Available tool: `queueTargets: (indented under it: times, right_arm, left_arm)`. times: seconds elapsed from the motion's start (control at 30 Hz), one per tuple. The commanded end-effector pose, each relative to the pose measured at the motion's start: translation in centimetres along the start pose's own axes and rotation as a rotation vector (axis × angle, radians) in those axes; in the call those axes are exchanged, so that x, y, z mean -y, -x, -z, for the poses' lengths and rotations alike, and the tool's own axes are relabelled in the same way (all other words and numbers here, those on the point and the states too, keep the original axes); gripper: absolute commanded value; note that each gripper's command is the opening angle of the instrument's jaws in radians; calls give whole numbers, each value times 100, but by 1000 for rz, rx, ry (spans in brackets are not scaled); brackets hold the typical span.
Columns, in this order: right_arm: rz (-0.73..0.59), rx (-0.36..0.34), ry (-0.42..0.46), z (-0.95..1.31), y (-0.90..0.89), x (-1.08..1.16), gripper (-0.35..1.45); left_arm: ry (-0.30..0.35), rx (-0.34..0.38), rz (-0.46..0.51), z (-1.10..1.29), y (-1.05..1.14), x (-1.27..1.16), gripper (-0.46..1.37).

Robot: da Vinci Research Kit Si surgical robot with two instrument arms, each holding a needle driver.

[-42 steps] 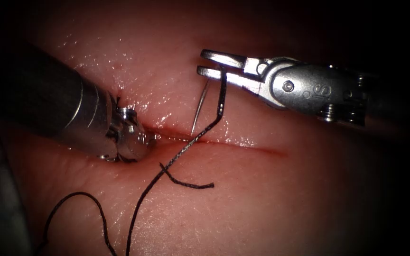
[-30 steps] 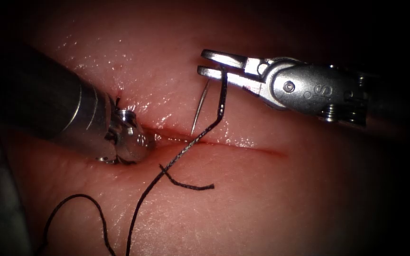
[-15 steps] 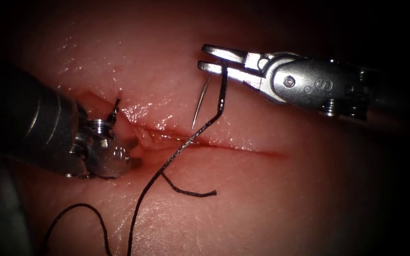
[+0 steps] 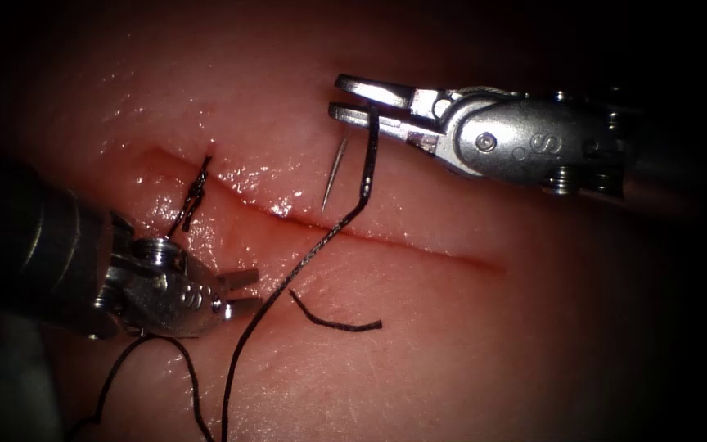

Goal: Wound Closure
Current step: Use the right gripper to insert the needle through the top of the skin

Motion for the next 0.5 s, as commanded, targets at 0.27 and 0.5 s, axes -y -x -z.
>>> queueTargets:
  times: [0.27,0.5]
  right_arm:
    - [37,-27,0,-15,0,0,-35]
    - [87,-31,1,-28,4,-1,-35]
  left_arm:
    - [2,-16,4,-5,9,4,-1]
    - [2,-20,18,-6,21,1,-12]
